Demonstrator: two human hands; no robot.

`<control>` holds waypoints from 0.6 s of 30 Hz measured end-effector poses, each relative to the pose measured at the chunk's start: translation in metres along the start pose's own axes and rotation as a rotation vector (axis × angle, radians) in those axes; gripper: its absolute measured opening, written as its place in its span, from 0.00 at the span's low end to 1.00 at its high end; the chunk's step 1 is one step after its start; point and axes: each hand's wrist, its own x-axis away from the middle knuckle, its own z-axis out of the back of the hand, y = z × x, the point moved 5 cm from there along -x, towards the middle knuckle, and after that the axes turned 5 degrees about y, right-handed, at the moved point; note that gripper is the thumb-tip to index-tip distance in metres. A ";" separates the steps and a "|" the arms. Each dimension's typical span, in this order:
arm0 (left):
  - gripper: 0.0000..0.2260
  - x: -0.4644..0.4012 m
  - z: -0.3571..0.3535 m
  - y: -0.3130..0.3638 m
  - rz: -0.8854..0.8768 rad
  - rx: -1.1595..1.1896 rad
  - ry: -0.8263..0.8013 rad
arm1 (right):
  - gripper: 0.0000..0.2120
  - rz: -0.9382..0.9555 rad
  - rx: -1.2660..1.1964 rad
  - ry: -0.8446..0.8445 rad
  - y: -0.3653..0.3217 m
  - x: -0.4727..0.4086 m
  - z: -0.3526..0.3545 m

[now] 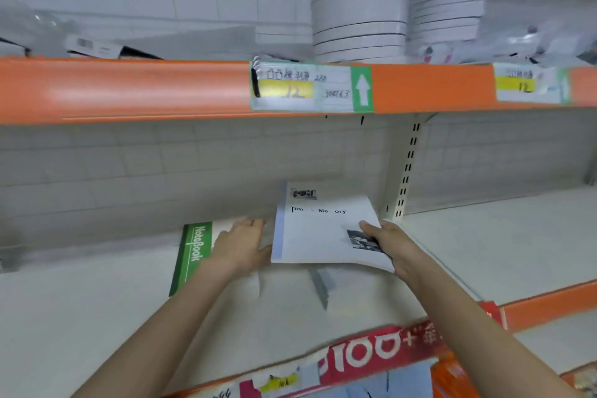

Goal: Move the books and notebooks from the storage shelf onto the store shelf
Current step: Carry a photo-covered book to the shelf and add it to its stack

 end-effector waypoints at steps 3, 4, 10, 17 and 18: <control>0.25 -0.002 -0.007 0.017 0.047 0.000 0.000 | 0.11 -0.002 0.043 -0.018 -0.002 -0.013 0.022; 0.25 -0.002 -0.010 0.022 0.062 -0.001 -0.001 | 0.13 0.004 0.066 -0.025 -0.001 -0.018 0.028; 0.23 -0.001 -0.024 0.049 0.148 -0.019 -0.007 | 0.20 0.044 0.179 -0.119 0.008 -0.058 0.061; 0.18 0.001 -0.030 0.067 0.222 -0.045 0.011 | 0.09 -0.018 0.285 -0.147 0.008 -0.058 0.071; 0.18 0.001 -0.031 0.069 0.231 -0.045 0.009 | 0.08 -0.020 0.279 -0.156 0.005 -0.058 0.072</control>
